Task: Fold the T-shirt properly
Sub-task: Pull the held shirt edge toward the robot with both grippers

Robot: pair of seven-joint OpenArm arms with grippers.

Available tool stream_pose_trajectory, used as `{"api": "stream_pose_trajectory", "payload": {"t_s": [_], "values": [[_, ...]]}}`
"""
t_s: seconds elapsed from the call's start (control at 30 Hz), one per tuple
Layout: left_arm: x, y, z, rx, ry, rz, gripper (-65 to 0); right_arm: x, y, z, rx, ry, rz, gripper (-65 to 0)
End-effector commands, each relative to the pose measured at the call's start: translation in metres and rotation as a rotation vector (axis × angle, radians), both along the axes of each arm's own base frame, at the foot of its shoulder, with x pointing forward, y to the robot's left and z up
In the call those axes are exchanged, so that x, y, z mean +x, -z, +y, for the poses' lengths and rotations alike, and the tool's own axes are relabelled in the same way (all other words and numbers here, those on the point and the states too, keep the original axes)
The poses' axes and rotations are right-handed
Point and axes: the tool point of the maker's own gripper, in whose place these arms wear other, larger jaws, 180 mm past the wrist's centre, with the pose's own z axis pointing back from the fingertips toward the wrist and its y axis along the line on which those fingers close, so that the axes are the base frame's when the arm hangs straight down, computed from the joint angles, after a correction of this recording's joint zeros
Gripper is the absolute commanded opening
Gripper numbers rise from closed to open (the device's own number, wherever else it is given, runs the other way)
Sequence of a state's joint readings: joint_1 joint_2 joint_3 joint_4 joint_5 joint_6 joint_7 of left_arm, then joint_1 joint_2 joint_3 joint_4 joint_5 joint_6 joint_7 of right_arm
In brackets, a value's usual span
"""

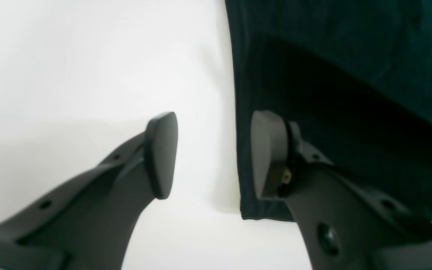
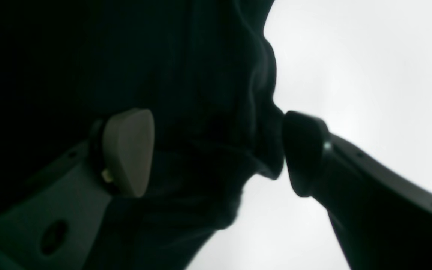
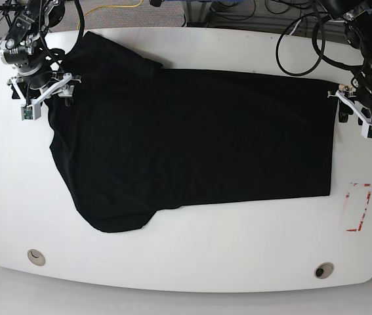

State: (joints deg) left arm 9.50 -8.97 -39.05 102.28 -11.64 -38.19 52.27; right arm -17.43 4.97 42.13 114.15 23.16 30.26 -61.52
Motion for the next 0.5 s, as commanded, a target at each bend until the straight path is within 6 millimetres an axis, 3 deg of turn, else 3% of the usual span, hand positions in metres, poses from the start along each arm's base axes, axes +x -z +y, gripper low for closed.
{"api": "stream_pose_trajectory", "payload": {"t_s": [0.0,0.47], "values": [[0.01,-0.02,0.003,0.03,0.014,-0.061,-35.0,-0.01,-0.008,-0.008,0.038,0.034,-0.028,-14.1],[0.011,-0.024,0.004,0.04,0.017,-0.07,-35.0,-0.061,0.001,0.011,0.306,0.109,-0.047,-14.1]]}}
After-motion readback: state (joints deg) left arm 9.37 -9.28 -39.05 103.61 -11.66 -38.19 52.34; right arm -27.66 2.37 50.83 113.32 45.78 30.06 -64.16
